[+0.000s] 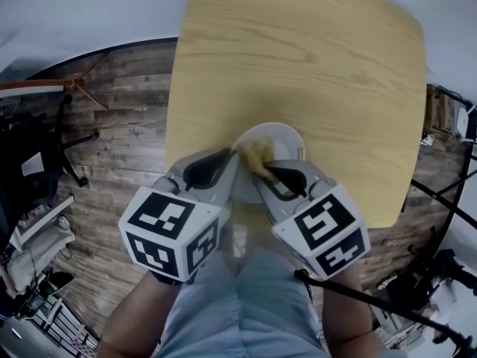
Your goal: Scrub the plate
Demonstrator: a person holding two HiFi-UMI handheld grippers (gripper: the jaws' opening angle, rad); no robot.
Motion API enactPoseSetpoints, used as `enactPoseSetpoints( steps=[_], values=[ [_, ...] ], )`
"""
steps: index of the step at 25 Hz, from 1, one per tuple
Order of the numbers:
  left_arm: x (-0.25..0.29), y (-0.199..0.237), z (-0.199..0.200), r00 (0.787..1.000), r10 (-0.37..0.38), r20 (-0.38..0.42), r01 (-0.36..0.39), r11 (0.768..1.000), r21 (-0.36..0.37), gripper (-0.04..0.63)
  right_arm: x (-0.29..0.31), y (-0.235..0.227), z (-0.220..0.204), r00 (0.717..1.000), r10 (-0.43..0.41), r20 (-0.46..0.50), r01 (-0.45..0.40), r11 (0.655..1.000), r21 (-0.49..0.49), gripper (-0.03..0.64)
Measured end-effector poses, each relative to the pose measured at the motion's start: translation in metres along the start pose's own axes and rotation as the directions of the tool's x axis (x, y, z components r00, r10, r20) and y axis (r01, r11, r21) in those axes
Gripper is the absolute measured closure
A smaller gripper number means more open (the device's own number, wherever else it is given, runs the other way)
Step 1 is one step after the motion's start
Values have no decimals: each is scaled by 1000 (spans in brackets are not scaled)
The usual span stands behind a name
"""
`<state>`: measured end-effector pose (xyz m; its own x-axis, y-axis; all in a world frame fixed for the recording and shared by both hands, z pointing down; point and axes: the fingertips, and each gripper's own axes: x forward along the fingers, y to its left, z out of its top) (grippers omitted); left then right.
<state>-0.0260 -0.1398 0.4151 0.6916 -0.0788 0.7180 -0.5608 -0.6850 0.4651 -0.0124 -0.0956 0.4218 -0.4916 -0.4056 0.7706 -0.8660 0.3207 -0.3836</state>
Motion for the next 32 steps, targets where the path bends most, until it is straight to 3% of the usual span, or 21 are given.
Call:
enactPoseSetpoints(
  steps=[10,16,24,28,32],
  values=[
    [-1,8,-4,1000,3,21,-3,1000,18,543,8,38,-22,996,82,-27,-82,997,5,577],
    [-4,13,-5,999,14,46,-19,995,102,541,7,79,-31,986,168,-1,-168,986,-4,577],
    [-18,23,-10,987,27,157,-61,975,214,541,-11,87,-34,987,124,99,-127,992,27,577],
    [-36,10,10,963,26,267,-97,962,256,541,-34,75,-25,979,62,192,-71,997,40,577],
    [-79,-8,48,906,26,422,-164,942,293,541,-66,64,4,947,-17,319,1,999,53,577]
  ],
)
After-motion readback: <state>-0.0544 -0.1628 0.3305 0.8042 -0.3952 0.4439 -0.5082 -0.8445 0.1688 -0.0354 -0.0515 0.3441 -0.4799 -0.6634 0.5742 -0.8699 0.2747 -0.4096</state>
